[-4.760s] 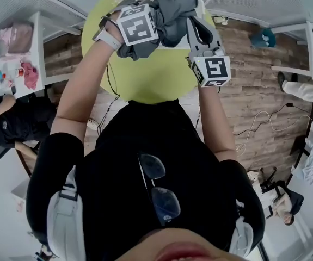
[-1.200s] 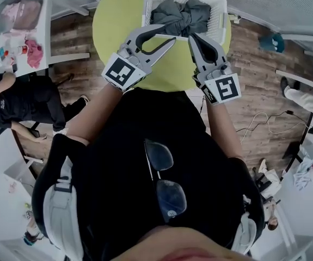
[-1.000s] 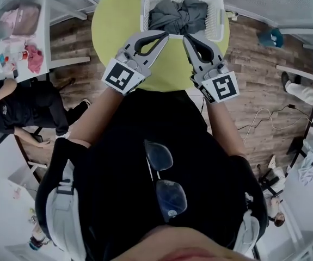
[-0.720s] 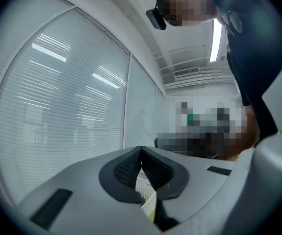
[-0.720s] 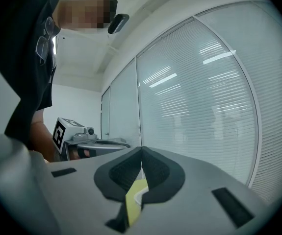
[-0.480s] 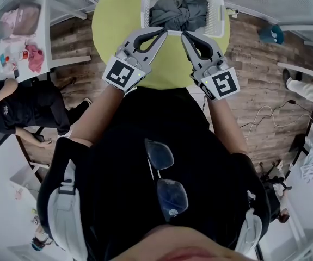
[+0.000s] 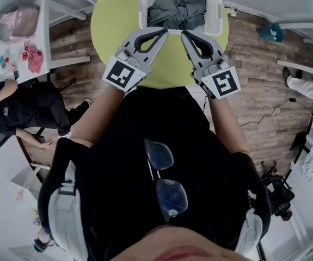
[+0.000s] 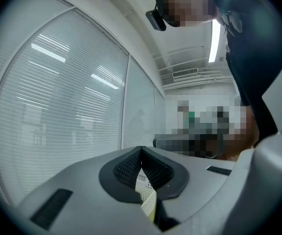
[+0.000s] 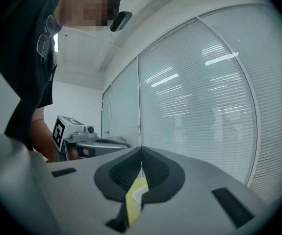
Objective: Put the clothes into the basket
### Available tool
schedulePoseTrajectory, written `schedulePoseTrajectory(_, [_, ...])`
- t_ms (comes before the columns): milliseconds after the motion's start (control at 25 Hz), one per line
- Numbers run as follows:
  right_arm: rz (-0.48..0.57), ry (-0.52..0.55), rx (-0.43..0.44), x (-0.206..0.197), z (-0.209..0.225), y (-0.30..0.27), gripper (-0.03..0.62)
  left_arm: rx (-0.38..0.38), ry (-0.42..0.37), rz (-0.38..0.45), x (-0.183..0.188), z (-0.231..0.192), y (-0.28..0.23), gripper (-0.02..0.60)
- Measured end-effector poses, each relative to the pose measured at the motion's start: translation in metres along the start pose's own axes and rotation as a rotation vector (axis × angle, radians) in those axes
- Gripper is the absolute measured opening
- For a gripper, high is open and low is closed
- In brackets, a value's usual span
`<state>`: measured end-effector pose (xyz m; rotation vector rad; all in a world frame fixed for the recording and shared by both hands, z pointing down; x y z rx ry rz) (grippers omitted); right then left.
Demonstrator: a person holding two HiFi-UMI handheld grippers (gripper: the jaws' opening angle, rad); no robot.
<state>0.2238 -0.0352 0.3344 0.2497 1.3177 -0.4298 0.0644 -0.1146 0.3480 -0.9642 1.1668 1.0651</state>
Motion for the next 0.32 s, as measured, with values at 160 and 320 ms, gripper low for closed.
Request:
schedulePoseTrajectory(160, [0.004, -0.002, -0.008, 0.0008, 0.0001, 0.0041, 0.025, -0.011, -0.016, -0.002, 0.0019, 0.0041, -0.0025, 0.009])
schedulePoseTrajectory(320, [0.011, -0.009, -0.012, 0.0002, 0.0011, 0.0098, 0.025, -0.016, -0.024, -0.008, 0.0029, 0.0097, -0.0046, 0.009])
Point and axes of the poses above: the fingertips, and each gripper's own axes: y backward along the fingers, z to its right, x out of its top, the point moved 9 cm from there along y, backward along the fingers, and after that the axes turned 11 degrees about -y, right-handed, at the moved point
